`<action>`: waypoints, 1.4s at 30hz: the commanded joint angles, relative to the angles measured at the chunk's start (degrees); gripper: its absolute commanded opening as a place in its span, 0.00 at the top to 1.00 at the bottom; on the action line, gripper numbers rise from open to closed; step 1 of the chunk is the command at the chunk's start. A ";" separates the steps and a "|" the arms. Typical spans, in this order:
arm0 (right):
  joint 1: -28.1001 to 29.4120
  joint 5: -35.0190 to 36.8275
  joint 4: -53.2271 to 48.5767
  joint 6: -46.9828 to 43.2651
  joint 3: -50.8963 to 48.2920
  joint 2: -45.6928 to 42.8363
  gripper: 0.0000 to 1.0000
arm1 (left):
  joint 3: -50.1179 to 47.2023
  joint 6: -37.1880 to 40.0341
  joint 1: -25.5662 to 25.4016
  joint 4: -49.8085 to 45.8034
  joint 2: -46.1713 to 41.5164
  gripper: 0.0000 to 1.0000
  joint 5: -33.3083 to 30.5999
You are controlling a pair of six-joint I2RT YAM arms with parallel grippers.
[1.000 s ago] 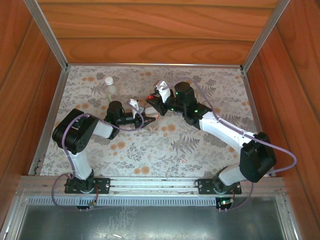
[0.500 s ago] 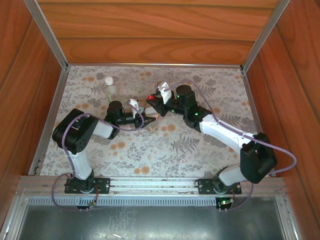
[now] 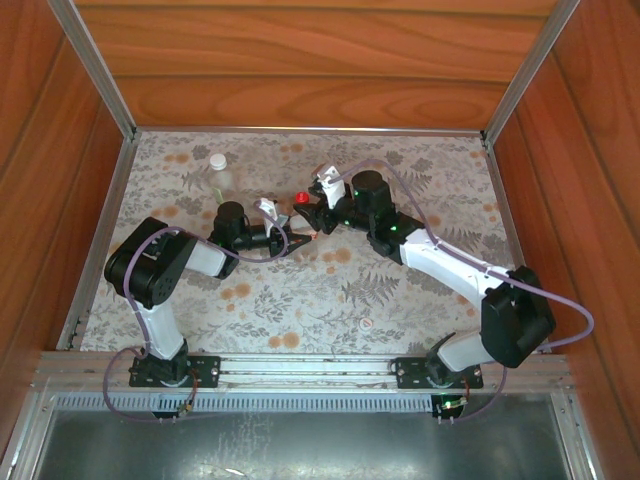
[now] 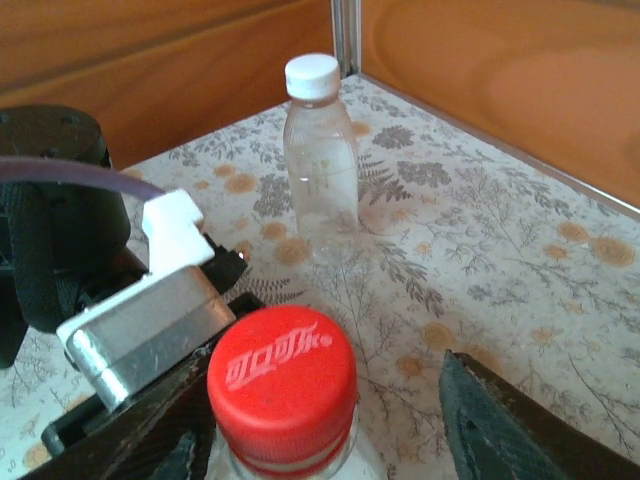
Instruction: Screw on the bottle caps
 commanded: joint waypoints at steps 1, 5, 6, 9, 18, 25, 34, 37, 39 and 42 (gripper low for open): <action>-0.47 -0.22 -2.73 -1.01 -0.87 -2.16 0.32 | -1.43 0.60 0.30 -7.34 2.63 0.52 0.21; -0.45 -1.51 -4.49 -2.25 -0.96 -3.75 0.29 | -1.43 0.76 0.29 -7.34 2.63 0.52 0.12; -0.48 -1.74 -4.82 -2.33 -1.05 -4.33 0.29 | -1.42 0.74 0.27 -7.36 2.63 0.52 0.05; -0.50 -2.37 -5.99 -2.10 -1.23 -6.13 0.29 | -1.52 1.03 0.33 -7.38 2.54 0.52 0.01; -0.59 2.63 -15.61 10.86 6.87 -8.74 0.35 | -2.15 2.88 0.27 -7.34 2.11 0.52 -0.62; -0.60 7.28 -40.28 24.22 24.33 -1.10 0.45 | -2.49 4.26 0.34 -7.34 2.24 0.52 -1.02; -0.66 0.96 -55.04 25.80 37.24 7.55 0.54 | -3.19 6.08 0.27 -7.36 2.19 0.52 -1.09; -0.66 0.19 -56.14 25.36 38.92 9.09 0.60 | -3.41 6.66 0.28 -7.34 2.28 0.52 -1.05; -0.65 -0.18 -56.18 25.10 39.48 9.69 0.64 | -3.48 6.75 0.27 -7.34 2.37 0.52 -1.05; -0.63 -0.76 -56.57 24.41 40.64 10.79 0.69 | -3.46 6.71 0.33 -7.34 2.37 0.52 -0.87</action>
